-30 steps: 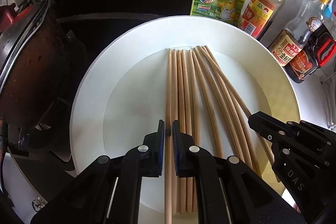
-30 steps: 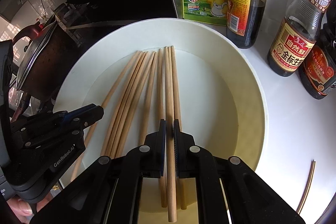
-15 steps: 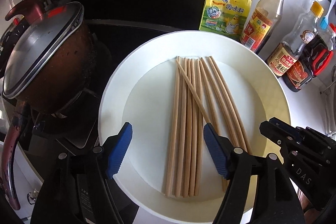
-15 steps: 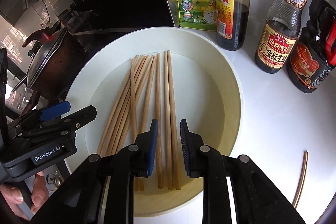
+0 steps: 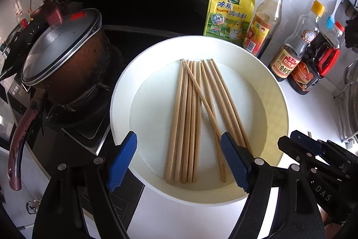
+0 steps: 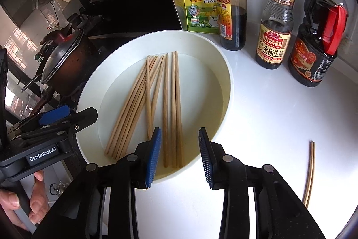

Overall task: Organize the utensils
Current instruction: 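Move both open tools back over the last two chopsticks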

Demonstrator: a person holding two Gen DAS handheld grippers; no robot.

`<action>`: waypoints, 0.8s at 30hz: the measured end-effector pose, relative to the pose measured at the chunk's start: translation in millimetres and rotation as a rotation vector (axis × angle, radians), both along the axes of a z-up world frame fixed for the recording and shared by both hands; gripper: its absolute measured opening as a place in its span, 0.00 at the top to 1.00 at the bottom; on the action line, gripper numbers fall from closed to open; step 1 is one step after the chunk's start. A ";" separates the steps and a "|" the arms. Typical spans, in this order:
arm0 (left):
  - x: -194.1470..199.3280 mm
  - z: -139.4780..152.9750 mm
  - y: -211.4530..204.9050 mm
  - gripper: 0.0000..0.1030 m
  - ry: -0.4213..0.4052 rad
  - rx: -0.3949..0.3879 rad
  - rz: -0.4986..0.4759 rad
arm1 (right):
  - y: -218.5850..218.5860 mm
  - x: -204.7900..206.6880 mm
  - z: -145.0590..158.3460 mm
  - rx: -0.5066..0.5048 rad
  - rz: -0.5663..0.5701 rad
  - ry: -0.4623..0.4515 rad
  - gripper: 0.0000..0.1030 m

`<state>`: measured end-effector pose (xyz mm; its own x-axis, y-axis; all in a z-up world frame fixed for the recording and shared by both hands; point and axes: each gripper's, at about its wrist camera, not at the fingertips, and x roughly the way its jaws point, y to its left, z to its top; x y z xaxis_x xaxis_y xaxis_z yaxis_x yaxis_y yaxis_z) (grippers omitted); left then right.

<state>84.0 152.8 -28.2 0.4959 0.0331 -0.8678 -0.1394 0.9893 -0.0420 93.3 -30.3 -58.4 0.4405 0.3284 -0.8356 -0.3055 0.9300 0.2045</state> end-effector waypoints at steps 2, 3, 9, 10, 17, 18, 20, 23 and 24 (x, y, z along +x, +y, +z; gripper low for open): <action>-6.3 2.6 -5.4 0.25 -0.005 0.001 -0.007 | -6.7 -6.0 1.2 -0.003 -0.004 0.001 0.66; -9.5 3.5 -8.7 0.24 -0.005 0.002 -0.011 | -10.0 -9.4 1.9 -0.004 -0.006 0.000 0.65; -26.2 5.8 -28.0 0.19 -0.003 -0.002 -0.028 | -29.8 -29.8 3.4 -0.013 -0.023 -0.009 0.59; -29.1 5.8 -31.3 0.18 -0.003 -0.003 -0.033 | -33.4 -32.2 2.9 -0.017 -0.026 -0.010 0.58; -45.9 4.5 -58.5 0.14 -0.009 0.006 -0.074 | -67.5 -57.3 -0.5 -0.025 -0.070 -0.021 0.49; -47.9 3.6 -63.0 0.13 -0.007 0.004 -0.082 | -74.0 -61.6 -0.8 -0.026 -0.081 -0.024 0.49; -52.2 1.5 -73.5 0.13 -0.006 0.003 -0.102 | -88.3 -68.9 -1.9 -0.030 -0.105 -0.029 0.49; -59.4 -1.7 -91.3 0.13 -0.009 0.006 -0.141 | -111.6 -79.6 -5.2 -0.046 -0.150 -0.034 0.47; -61.7 -2.8 -97.6 0.13 -0.011 0.007 -0.156 | -119.6 -82.8 -6.2 -0.053 -0.167 -0.034 0.47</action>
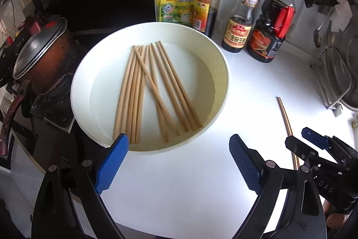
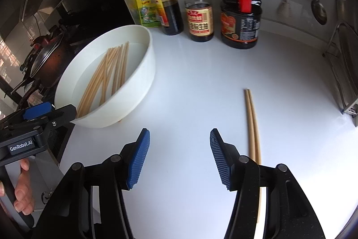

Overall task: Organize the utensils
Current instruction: 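Move both open tools back over the last two chopsticks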

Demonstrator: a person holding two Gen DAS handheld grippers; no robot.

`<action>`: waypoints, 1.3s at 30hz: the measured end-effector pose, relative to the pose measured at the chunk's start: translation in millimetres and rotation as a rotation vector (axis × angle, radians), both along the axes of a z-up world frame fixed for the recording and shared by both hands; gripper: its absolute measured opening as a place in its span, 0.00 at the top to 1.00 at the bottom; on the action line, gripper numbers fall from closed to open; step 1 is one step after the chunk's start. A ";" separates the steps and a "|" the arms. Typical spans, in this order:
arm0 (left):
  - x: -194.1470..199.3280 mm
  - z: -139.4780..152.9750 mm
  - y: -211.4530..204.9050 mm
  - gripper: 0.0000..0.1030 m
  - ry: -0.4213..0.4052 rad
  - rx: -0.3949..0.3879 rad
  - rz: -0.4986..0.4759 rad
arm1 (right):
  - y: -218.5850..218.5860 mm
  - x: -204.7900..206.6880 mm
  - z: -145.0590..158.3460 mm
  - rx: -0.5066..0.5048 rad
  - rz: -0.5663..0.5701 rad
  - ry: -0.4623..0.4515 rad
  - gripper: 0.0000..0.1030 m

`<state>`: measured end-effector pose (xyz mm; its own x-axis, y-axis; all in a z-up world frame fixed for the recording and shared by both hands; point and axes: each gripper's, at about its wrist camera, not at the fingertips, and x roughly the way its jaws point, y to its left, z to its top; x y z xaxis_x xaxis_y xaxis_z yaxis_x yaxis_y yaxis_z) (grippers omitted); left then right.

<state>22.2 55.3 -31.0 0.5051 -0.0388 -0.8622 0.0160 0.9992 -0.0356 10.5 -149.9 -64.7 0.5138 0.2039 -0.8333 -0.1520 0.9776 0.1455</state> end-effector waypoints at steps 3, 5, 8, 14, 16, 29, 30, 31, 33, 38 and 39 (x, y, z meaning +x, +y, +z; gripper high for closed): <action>-5.9 -4.5 -18.8 0.13 0.001 -0.006 -0.040 | -25.3 -10.5 -3.9 -0.026 -0.052 -0.006 0.47; -7.5 -5.9 -31.0 0.13 0.000 -0.015 -0.061 | -42.6 -17.0 -6.7 -0.040 -0.087 -0.008 0.47; -9.5 -7.3 -49.5 0.12 -0.006 -0.032 -0.091 | -67.5 -25.7 -14.0 -0.069 -0.133 -0.002 0.47; -12.7 -12.2 -84.9 0.11 -0.011 -0.044 -0.145 | -105.6 -31.6 -37.1 -0.101 -0.189 0.036 0.47; -13.1 -16.0 -93.3 0.11 -0.011 -0.040 -0.155 | -111.1 -30.1 -44.9 -0.105 -0.195 0.041 0.47; -7.5 -42.8 -122.0 0.11 0.024 -0.004 -0.168 | -114.5 -24.6 -74.9 -0.127 -0.134 0.052 0.47; -7.0 -43.8 -122.8 0.11 0.025 0.002 -0.167 | -113.4 -24.1 -75.7 -0.143 -0.129 0.050 0.47; -6.9 -44.6 -123.3 0.11 0.026 0.007 -0.167 | -112.7 -23.3 -76.2 -0.157 -0.124 0.049 0.47; -5.6 -46.0 -125.0 0.11 0.028 0.010 -0.167 | -113.0 -22.2 -76.3 -0.158 -0.114 0.044 0.47; -3.2 -50.4 -128.3 0.11 0.033 0.015 -0.167 | -112.8 -21.4 -75.2 -0.152 -0.106 0.044 0.47; -2.5 -50.9 -128.7 0.11 0.034 0.015 -0.168 | -112.1 -21.0 -75.2 -0.153 -0.104 0.046 0.47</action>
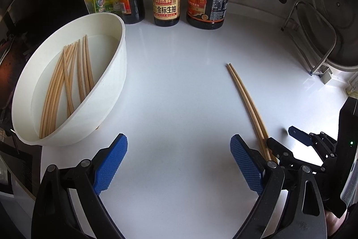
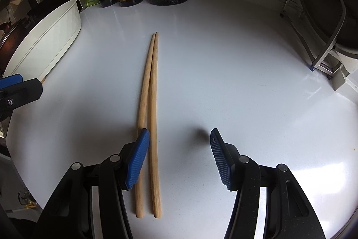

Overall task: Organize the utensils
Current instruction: 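Move both open tools back over the last two chopsticks, then close the right tool on one chopstick while the left tool grasps the other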

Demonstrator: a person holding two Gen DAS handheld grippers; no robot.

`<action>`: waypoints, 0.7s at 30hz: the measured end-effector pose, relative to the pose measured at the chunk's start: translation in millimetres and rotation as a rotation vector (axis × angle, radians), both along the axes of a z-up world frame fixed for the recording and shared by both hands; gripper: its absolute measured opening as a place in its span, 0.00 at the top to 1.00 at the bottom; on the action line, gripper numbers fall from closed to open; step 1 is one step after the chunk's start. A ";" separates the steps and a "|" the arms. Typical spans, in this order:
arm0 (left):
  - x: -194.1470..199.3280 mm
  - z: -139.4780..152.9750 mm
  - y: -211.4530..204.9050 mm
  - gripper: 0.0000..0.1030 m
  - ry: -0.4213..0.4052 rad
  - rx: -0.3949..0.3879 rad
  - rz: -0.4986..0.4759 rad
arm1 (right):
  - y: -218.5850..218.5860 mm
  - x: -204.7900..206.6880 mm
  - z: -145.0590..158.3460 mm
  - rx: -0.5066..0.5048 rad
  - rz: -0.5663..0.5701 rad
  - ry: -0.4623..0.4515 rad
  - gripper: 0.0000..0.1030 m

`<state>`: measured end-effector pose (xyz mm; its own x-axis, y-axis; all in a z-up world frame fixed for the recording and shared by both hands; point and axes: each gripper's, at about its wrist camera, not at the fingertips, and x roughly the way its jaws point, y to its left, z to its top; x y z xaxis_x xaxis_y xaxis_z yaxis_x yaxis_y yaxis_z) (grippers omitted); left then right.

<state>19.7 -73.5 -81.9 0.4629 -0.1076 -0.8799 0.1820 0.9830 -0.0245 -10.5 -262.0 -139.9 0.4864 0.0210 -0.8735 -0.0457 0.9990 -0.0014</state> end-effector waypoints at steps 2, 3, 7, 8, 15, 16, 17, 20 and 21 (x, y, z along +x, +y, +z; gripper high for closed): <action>0.9 -1.0 -1.5 0.11 0.000 0.002 -0.003 | 2.2 0.1 -1.4 0.000 0.005 0.003 0.47; 1.5 -1.4 -2.2 0.11 -0.001 0.002 -0.004 | 3.2 -0.6 -1.7 -0.004 0.007 0.000 0.47; 3.3 -4.9 -4.0 0.11 0.001 0.004 -0.004 | 9.7 -0.4 -2.8 -0.003 0.018 -0.004 0.47; 3.8 -6.1 -4.0 0.11 0.001 0.007 -0.004 | 12.3 -0.5 -3.0 -0.005 0.024 -0.006 0.46; 6.4 -12.7 -4.3 0.11 0.002 0.016 0.002 | 32.0 -4.0 -8.9 -0.032 0.075 -0.024 0.46; 6.9 -13.2 -4.9 0.11 0.001 0.017 0.002 | 30.9 -4.4 -9.8 -0.031 0.071 -0.028 0.46; 7.5 -13.7 -5.5 0.11 0.000 0.018 0.002 | 29.3 -4.4 -10.7 -0.031 0.066 -0.031 0.46; 9.6 -15.8 -9.1 0.11 0.003 0.018 -0.001 | 23.7 -7.6 -13.5 -0.026 0.058 -0.041 0.48; 10.1 -16.6 -10.5 0.11 0.003 0.018 -0.003 | 21.4 -8.4 -13.8 -0.025 0.056 -0.046 0.52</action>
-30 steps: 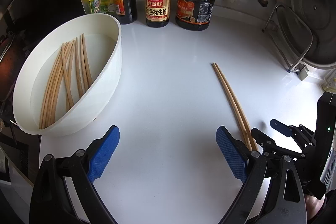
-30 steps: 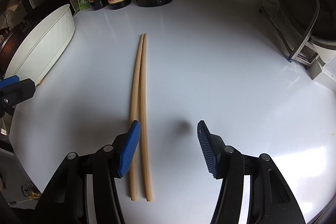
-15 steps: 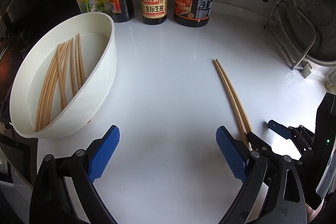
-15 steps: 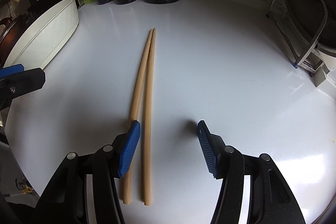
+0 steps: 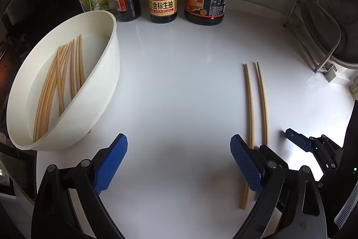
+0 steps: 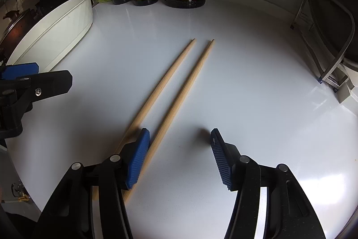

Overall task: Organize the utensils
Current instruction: 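Close the right tool on one chopstick while the left tool grasps the other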

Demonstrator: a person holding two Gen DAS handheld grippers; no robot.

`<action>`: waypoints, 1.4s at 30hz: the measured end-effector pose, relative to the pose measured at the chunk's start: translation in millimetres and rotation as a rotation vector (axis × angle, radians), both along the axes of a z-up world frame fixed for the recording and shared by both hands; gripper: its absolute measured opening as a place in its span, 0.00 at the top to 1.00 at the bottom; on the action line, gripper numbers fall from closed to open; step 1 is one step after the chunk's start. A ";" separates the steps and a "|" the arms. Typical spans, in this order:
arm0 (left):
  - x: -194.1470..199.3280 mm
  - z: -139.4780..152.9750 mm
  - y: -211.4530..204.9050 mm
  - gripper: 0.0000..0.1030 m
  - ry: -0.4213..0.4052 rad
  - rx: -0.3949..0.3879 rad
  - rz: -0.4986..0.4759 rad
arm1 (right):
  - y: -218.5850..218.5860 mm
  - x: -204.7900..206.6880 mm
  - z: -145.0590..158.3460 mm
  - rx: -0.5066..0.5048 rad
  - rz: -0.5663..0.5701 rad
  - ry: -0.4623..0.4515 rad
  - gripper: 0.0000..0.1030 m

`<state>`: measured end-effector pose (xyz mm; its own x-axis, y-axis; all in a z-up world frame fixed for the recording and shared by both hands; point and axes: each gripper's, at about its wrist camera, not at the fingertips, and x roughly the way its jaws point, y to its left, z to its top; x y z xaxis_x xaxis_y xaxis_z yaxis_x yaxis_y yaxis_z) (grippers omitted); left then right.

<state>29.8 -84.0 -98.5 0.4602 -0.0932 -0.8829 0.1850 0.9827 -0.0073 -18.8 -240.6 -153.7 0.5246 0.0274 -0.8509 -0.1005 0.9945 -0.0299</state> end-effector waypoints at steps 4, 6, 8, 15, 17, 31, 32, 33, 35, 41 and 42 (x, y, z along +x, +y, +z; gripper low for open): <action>1.6 -4.0 -9.0 0.11 0.002 0.003 -0.012 | -5.8 -1.1 0.0 0.003 -0.007 -0.010 0.74; 2.9 -7.0 -14.6 0.11 0.008 0.001 -0.018 | -8.1 -1.7 -0.2 0.004 -0.012 -0.013 0.82; 3.7 -10.1 -20.4 0.11 0.014 -0.001 -0.023 | -12.1 -2.3 -1.0 0.006 -0.022 -0.015 0.92; 4.7 -20.9 -39.8 0.11 0.028 0.009 -0.044 | -34.0 -10.3 1.2 0.020 -0.078 -0.015 0.93; 4.8 -23.1 -45.4 0.11 0.028 0.010 -0.054 | -41.0 -13.0 2.3 0.018 -0.093 -0.013 0.93; 5.0 -37.5 -64.7 0.11 0.037 0.039 -0.095 | -64.6 -17.2 8.2 0.048 -0.126 -0.029 0.67; 5.0 -38.5 -65.2 0.11 0.038 0.041 -0.097 | -64.4 -15.2 7.0 0.043 -0.129 -0.024 0.67; 5.1 -39.6 -65.7 0.11 0.040 0.045 -0.099 | -64.2 -13.1 5.4 0.035 -0.134 -0.017 0.67; 4.2 -42.2 -66.3 0.11 0.042 0.054 -0.101 | -64.0 -10.9 2.3 0.031 -0.135 -0.005 0.67; 0.6 -52.4 -67.1 0.10 0.052 0.085 -0.098 | -58.7 -9.3 1.0 0.002 -0.106 -0.015 0.67; -0.1 -52.7 -66.9 0.10 0.049 0.088 -0.098 | -59.2 -8.7 1.1 0.009 -0.108 -0.017 0.67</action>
